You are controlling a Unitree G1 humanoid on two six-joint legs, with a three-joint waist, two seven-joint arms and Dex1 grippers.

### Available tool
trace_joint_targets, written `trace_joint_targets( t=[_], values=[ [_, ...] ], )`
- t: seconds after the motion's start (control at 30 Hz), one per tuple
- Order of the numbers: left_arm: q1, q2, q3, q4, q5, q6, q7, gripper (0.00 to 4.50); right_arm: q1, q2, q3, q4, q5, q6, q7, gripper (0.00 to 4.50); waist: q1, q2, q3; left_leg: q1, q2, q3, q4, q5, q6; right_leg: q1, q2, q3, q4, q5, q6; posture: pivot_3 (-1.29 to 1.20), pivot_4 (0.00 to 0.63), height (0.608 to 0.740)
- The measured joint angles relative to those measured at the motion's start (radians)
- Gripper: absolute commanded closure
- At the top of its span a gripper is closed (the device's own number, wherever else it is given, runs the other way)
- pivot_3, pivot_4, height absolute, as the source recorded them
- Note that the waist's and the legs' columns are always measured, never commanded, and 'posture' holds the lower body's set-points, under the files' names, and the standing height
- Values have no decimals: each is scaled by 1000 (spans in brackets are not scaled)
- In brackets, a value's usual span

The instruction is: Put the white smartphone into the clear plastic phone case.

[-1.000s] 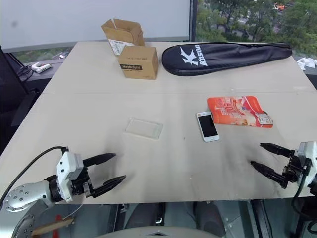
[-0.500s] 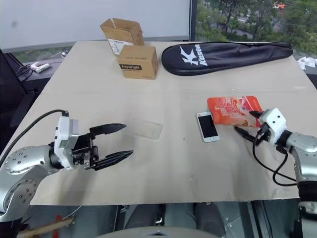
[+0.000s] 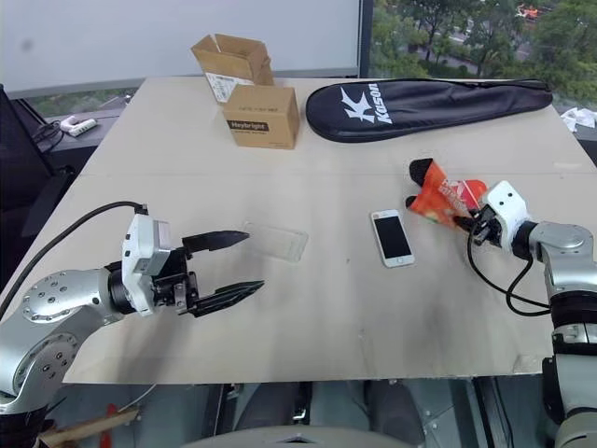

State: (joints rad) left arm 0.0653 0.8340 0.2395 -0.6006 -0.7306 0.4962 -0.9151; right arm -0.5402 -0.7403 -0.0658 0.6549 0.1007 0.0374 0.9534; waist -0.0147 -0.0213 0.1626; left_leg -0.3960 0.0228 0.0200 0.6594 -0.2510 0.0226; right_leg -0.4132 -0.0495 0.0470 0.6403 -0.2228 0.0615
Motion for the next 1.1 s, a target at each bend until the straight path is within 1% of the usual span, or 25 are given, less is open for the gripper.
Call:
trace_joint_targets(
  t=[0.07,0.13,0.23,0.27,0.3,0.33,0.4,0.47,0.5,0.53,0.6,0.73,0.8,0.87,0.93,0.97,1.03,1.07,1.1],
  values=[
    [-4,-1,-3,-9,1,1,11,0,-35,2,-9,34,1,3,-51,4409,-2,0,0,0,0,0,0,0,0,0,0,0,0,0,0,0,150,740],
    [-28,-1,-13,-10,1,8,26,0,-102,-2,-39,108,-9,-18,-157,4409,-3,2,1,0,0,1,1,0,0,0,0,1,1,0,0,0,150,740],
    [-76,-1,-22,-9,4,15,38,0,-218,-38,-66,234,-55,-121,-334,4409,-2,2,2,0,-1,1,1,0,0,0,0,1,1,0,0,0,150,740],
    [-93,-1,-31,-6,9,16,42,0,-264,-67,-70,289,-85,-196,-410,4080,-1,2,2,-1,-1,1,1,0,0,-1,0,1,0,0,0,0,150,740],
    [-95,-1,-35,-6,11,16,43,0,-273,-76,-71,295,-92,-213,-426,3702,-1,2,2,-1,-1,0,1,0,0,-1,0,1,0,0,0,0,150,740],
    [-102,-3,-42,-2,16,16,45,0,-296,-100,-67,329,-124,-270,-488,3559,-2,2,2,-1,-1,0,1,0,0,-1,0,1,-1,0,0,0,150,740],
    [-108,-9,-54,7,28,16,47,0,-354,-156,-52,415,-198,-372,-623,2637,-5,4,3,-2,-1,1,0,0,0,-2,0,1,-1,0,0,0,150,740],
    [-109,-13,-54,9,35,16,48,0,-394,-183,-50,453,-216,-420,-643,1720,-8,4,3,-2,-1,1,-2,0,0,-2,0,1,-2,0,0,0,150,740],
    [-110,-16,-54,9,40,16,49,0,-410,-188,-47,466,-218,-450,-621,1340,-14,4,3,-2,0,1,-2,0,0,-1,0,1,-2,0,0,0,150,740],
    [-110,-18,-55,9,42,16,50,0,-412,-187,-44,472,-217,-466,-596,800,-21,3,3,-1,0,1,-2,0,0,-1,0,1,-2,0,1,0,150,740],
    [-109,-23,-55,9,43,16,52,0,-409,-174,-38,500,-208,-475,-517,25,-30,3,3,-1,0,1,-2,0,0,-1,0,2,-2,2,4,0,150,740],
    [-101,-27,-55,8,45,16,61,0,-366,-124,-42,525,-159,-450,-359,25,-32,4,3,0,0,2,-2,0,0,-1,0,3,-1,3,4,0,150,740],
    [-98,-27,-55,8,53,16,61,0,-353,-99,-64,517,-106,-423,-254,25,-30,4,4,0,0,1,-1,0,0,-1,0,3,0,3,4,0,150,740],
    [-93,-26,-54,10,66,13,57,0,-327,-74,-84,464,-34,-370,-116,25,-30,4,4,0,0,1,-1,0,0,-1,0,3,0,3,4,0,150,740],
    [-87,-23,-52,29,82,2,45,0,-282,-52,-92,381,31,-302,13,25,-28,4,4,0,0,0,-1,0,0,-1,0,2,0,3,4,0,150,740],
    [-83,-22,-53,38,87,-3,43,0,-266,-45,-92,355,47,-276,50,25,-27,4,4,0,0,0,-1,0,0,-1,0,1,0,3,4,0,150,740],
    [-73,-17,-51,79,121,-32,26,0,-180,-43,-95,207,112,-166,134,25,-22,4,4,0,0,-1,-2,0,0,0,0,-1,0,2,4,0,150,740],
    [-62,-14,-47,126,149,-50,19,0,-124,-34,-97,102,166,-80,179,25,-21,5,4,-1,0,-2,-2,0,0,-1,0,-1,1,2,4,0,150,740],
    [-60,-14,-47,142,157,-54,16,0,-109,-31,-99,73,183,-56,189,25,-21,5,4,-1,0,-2,-2,0,0,-1,0,-1,1,2,4,0,150,740]
  ],
)
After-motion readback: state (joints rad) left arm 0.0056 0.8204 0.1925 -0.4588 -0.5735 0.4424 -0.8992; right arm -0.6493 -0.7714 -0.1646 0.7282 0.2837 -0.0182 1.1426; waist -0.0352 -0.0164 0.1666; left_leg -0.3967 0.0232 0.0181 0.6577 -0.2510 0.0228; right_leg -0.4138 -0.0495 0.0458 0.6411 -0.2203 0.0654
